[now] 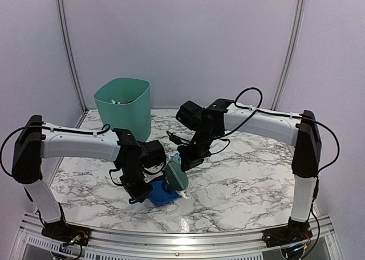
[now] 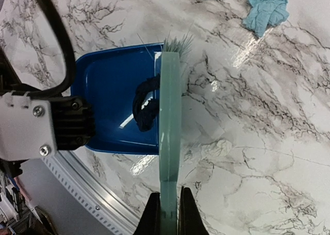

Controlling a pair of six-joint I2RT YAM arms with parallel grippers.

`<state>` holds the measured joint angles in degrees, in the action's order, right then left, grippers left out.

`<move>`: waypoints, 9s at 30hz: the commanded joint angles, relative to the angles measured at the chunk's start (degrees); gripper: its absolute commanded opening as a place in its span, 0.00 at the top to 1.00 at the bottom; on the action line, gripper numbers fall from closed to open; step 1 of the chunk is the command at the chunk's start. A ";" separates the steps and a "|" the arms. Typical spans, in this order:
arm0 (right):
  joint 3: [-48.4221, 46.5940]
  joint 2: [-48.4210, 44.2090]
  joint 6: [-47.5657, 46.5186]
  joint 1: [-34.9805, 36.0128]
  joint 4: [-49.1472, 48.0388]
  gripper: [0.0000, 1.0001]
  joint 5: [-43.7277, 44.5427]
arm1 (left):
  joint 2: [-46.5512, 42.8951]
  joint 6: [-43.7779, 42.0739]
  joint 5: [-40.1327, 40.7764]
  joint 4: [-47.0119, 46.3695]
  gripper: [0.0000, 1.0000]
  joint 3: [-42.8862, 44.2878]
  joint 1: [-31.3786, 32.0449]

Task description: Sweep away the paper scraps from the table

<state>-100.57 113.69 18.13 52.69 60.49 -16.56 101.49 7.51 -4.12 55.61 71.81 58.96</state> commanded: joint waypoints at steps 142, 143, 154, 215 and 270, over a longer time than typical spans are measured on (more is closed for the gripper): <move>19.80 -35.91 22.25 -15.13 -2.79 1.00 9.80 | -7.00 13.32 -10.23 -5.08 1.00 37.98 -26.68; 19.80 -35.91 22.36 -15.08 -2.94 1.00 9.67 | -6.08 13.71 -11.00 -5.08 1.00 39.03 -27.62; 19.84 -35.55 23.24 -15.09 -4.06 1.00 8.52 | -3.47 25.49 -21.20 -11.39 1.00 42.91 -36.66; 11.58 -23.19 29.08 -14.42 -21.82 1.00 -4.87 | -22.95 62.98 -31.53 -52.06 1.00 14.43 -45.06; 0.67 7.99 44.98 -15.42 -23.06 1.00 -1.32 | -45.18 15.94 -7.47 -10.88 1.00 -8.48 -30.08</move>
<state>-104.53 126.63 65.43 37.85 32.21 -20.86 56.31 24.60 -11.49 43.59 64.88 28.16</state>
